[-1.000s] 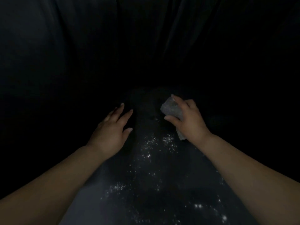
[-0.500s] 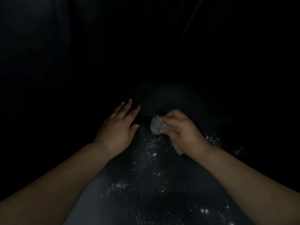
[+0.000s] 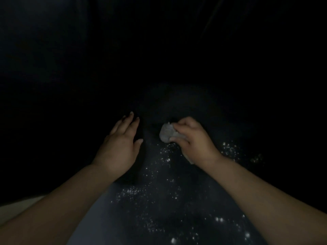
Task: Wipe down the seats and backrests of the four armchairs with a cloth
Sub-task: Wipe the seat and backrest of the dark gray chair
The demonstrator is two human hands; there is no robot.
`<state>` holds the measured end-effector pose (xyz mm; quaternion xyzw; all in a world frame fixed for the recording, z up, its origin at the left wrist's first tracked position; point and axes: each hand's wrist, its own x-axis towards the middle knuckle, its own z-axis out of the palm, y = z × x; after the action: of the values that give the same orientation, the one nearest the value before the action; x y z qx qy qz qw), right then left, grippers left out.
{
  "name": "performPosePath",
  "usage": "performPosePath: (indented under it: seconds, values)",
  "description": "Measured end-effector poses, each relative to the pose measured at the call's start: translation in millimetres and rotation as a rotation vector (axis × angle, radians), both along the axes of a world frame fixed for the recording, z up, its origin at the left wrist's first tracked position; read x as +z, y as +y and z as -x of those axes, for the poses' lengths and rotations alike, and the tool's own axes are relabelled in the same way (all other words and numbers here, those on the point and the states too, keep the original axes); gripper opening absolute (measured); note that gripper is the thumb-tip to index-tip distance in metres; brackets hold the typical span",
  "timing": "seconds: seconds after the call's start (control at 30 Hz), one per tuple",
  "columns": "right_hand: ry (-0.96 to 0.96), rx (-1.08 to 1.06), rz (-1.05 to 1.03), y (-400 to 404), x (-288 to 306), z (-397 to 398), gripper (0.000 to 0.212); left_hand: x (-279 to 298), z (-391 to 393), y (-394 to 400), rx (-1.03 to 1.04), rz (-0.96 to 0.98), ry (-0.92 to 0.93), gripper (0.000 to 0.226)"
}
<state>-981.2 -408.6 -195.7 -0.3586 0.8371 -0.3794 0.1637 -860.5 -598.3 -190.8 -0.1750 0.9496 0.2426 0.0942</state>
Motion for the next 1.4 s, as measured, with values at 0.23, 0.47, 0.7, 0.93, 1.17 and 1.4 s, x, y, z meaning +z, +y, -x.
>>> performPosePath:
  seconds: [0.23, 0.47, 0.7, 0.93, 1.17, 1.4]
  values:
    - [-0.111, -0.224, 0.077, -54, 3, 47, 0.034, -2, -21, -13, 0.066, 0.0, -0.015, 0.065]
    - [-0.001, 0.142, -0.046, -43, 4, -12, 0.028, 0, -44, -16, 0.009, 0.012, -0.058, 0.065]
    - [0.003, -0.046, 0.032, -47, 10, 4, 0.033, 5, -49, -13, -0.001, -0.011, -0.086, 0.063]
    - [0.072, 0.088, -0.139, -30, 3, -18, 0.026, 2, -42, 0, -0.025, 0.014, -0.059, 0.06]
    - [-0.1, -0.121, -0.002, 7, 20, 4, 0.026, 8, -24, 18, -0.061, -0.015, -0.008, 0.056]
    - [0.088, -0.054, -0.185, 31, 12, -18, 0.019, 3, -1, 38, -0.066, -0.028, 0.007, 0.056]
